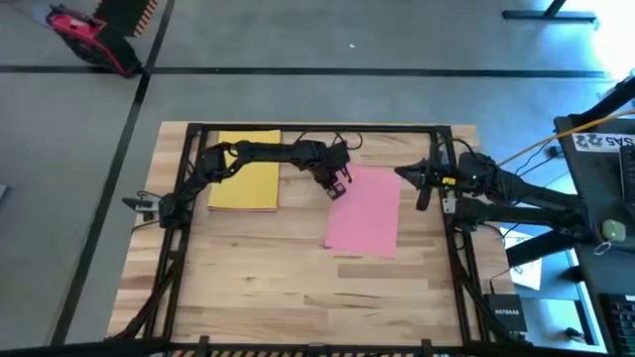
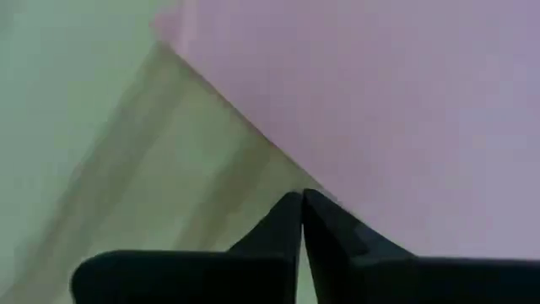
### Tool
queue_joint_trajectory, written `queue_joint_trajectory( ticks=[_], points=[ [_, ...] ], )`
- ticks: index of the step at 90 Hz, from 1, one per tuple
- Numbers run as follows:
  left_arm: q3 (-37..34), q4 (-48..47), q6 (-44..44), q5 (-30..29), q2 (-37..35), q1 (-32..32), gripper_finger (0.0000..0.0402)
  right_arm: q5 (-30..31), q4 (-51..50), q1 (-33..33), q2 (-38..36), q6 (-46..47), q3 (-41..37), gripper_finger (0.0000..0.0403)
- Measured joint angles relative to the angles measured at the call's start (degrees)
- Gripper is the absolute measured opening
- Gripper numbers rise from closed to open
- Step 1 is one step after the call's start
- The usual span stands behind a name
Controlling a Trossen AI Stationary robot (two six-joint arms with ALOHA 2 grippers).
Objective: Organize paper
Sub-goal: Move the pink paper to the top right of the table
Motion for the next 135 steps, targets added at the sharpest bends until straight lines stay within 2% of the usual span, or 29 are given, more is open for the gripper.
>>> queue_joint_trajectory(
  ticks=[8,22,44,50,65,81,112,118,135],
  points=[
    [2.61,-1.95,0.88,-0.09,-1.4,0.1,0.0,-0.9,-1.76,0.01,0.27,2.04,0.18,0.0],
    [3.02,-2.24,1.23,0.3,-7.71,-0.35,0.0,-0.95,-11.15,0.01,4.43,2.59,3.4,0.0],
    [-1.57,-1.22,1.89,0.3,-16.41,-1.55,0.0,-0.8,-18.38,0.01,14.1,0.65,8.0,0.0],
    [-4.13,1.79,1.47,0.38,-18.37,-2.14,0.0,-0.79,-19.33,0.01,16.42,0.63,8.56,0.0],
    [-14.0,16.13,-2.17,0.72,-24.08,-3.93,0.0,-1.25,-18.73,0.01,20.43,0.63,9.03,0.0],
    [-28.49,36.6,-6.26,1.95,-31.21,-5.73,0.0,-2.73,-18.62,0.01,22.74,0.71,9.03,0.0],
    [-56.43,66.75,-18.09,3.01,-46.35,-8.14,0.0,-4.98,-17.78,0.08,32.7,7.4,9.01,0.0],
    [-60.58,69.49,-19.53,3.09,-49.29,-7.82,0.0,-4.88,-17.31,0.08,35.3,9.88,8.98,0.0],
    [-68.99,69.48,-21.21,4.3,-56.47,-5.89,0.0,-3.73,-14.41,0.08,42.58,18.91,8.98,0.0]
  ],
)
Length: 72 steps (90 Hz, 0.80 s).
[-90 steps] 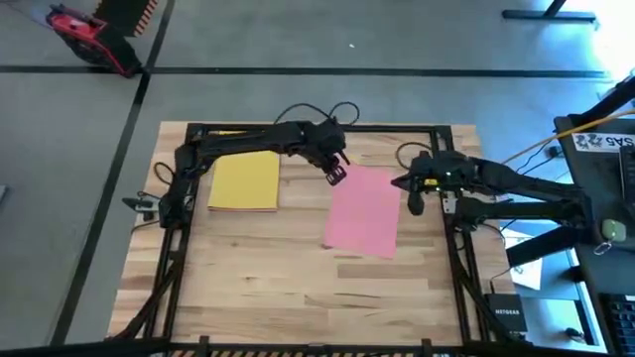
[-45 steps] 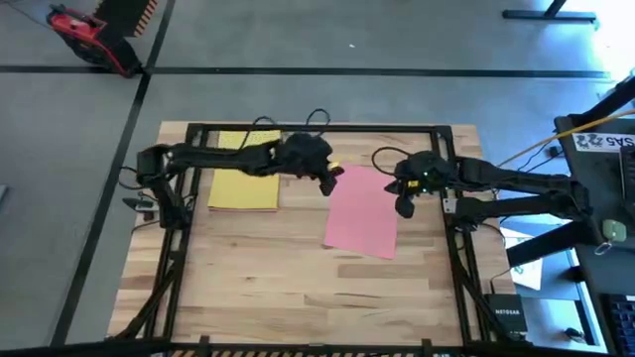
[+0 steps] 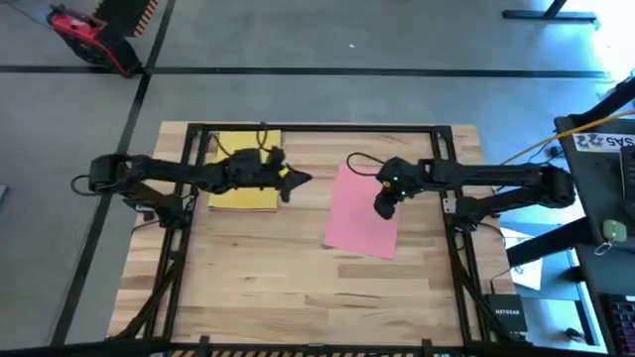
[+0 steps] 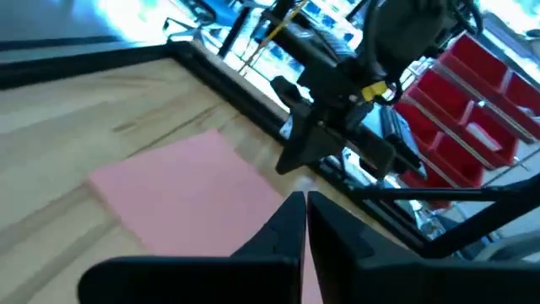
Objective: Organize paper
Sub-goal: Move the pink paper to the top right of the table
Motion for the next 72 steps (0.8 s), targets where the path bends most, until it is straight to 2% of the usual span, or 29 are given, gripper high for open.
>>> queue_joint_trajectory(
  ticks=[25,50,72],
  points=[
    [-5.12,-1.87,-3.87,3.7,-6.04,4.24,0.0,-0.87,2.44,0.0,10.53,13.2,-0.02,0.0],
    [-5.16,-4.48,-3.32,9.08,-7.11,7.59,0.0,-1.33,0.03,-0.07,13.56,23.47,-0.02,0.0],
    [-5.16,-5.71,-2.92,10.9,-7.11,9.23,0.0,-1.65,-1.65,-0.24,15.98,25.92,-0.47,0.0]
  ],
)
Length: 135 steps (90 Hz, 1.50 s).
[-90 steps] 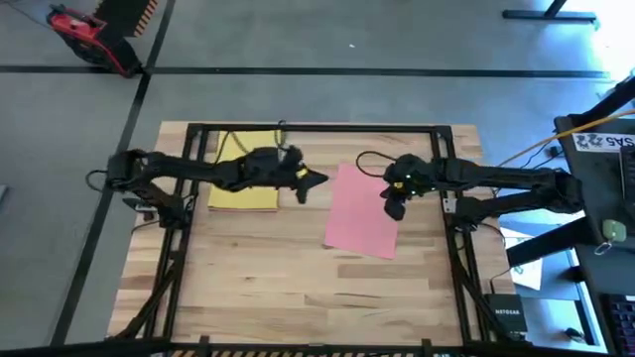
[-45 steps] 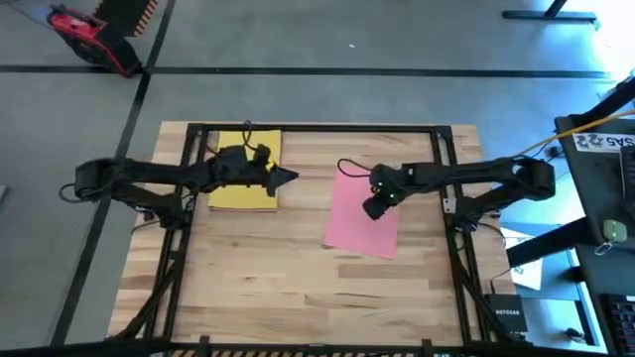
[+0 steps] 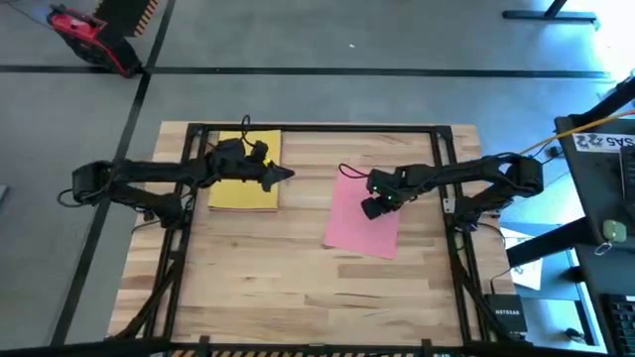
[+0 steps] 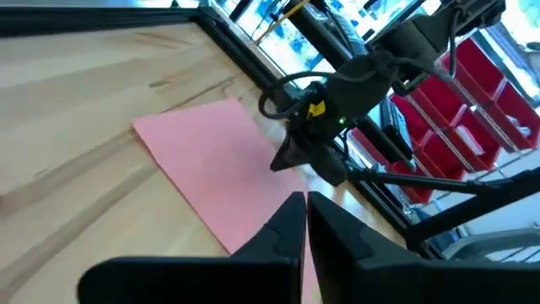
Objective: Organize paper
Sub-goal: Move the pink paper to the top right of the table
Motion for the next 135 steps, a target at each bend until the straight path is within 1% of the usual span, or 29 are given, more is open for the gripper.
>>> queue_joint_trajectory(
  ticks=[17,29,53,64,77,85,94,102,110,121,127,135],
  points=[
    [0.0,-0.8,0.14,0.1,0.02,0.33,0.0,-0.52,-1.39,-2.71,1.47,-0.43,-0.71,0.0],
    [0.0,-1.25,0.57,0.1,0.02,0.33,0.0,0.57,-3.35,-5.71,1.59,-2.66,-0.84,0.0],
    [0.0,-1.31,1.25,0.08,0.02,0.56,0.0,7.01,-3.63,-13.4,1.64,-10.82,-0.91,0.0],
    [0.0,-1.31,1.24,0.06,0.02,1.01,0.0,8.17,-3.66,-17.25,1.67,-14.68,-0.93,0.0],
    [0.0,-1.32,1.14,0.06,0.02,1.82,0.0,12.14,-4.18,-20.17,0.86,-21.43,0.15,0.0],
    [0.0,-1.33,0.85,0.03,0.04,1.99,0.0,14.95,-6.03,-20.13,-1.35,-23.7,2.16,0.0],
    [0.0,-1.4,0.79,0.06,0.04,2.19,0.0,15.26,-6.1,-20.11,-4.94,-25.77,5.12,0.0],
    [0.0,-1.78,1.12,0.03,0.04,2.19,0.0,13.79,-6.86,-19.34,-7.55,-28.07,6.77,0.0],
    [0.02,-2.1,1.15,0.03,0.04,2.19,0.0,10.41,-7.53,-17.86,-10.05,-29.35,7.68,0.0],
    [0.02,-3.08,1.17,0.03,0.05,2.21,0.0,5.98,-11.45,-13.76,-10.8,-26.6,7.59,0.0],
    [0.02,-3.17,1.17,-0.56,0.06,2.19,0.0,5.54,-13.35,-10.95,-10.87,-24.43,7.59,0.0],
    [0.02,-3.3,1.17,-1.52,0.07,2.34,0.0,5.51,-13.49,-7.77,-10.87,-21.36,7.59,0.0]
  ],
)
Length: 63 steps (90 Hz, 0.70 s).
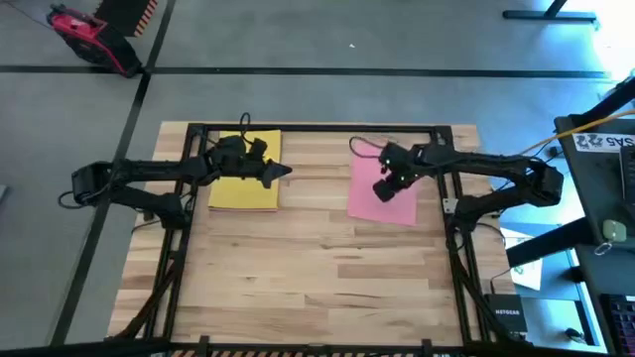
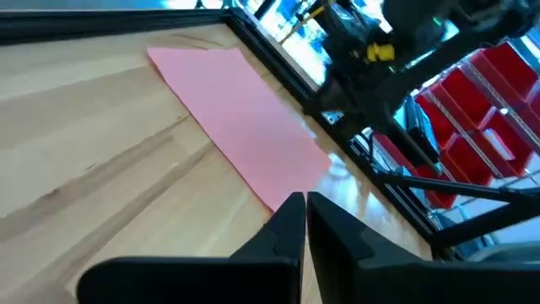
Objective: Organize paper
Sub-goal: Move the pink paper to the top right of the table
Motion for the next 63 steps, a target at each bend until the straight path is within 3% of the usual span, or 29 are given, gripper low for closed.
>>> queue_joint_trajectory(
  ticks=[14,32,63],
  points=[
    [0.01,-0.74,-0.01,-0.41,-0.01,0.75,0.0,0.95,1.64,5.35,-0.08,6.22,-0.7,0.0],
    [0.02,-1.2,0.52,-0.46,0.0,1.1,0.0,0.41,10.45,11.18,-0.07,15.23,-7.54,0.0],
    [0.02,-1.5,1.18,-0.43,0.0,1.07,0.0,-3.5,13.86,13.72,-0.07,22.98,-17.02,0.0]
  ],
)
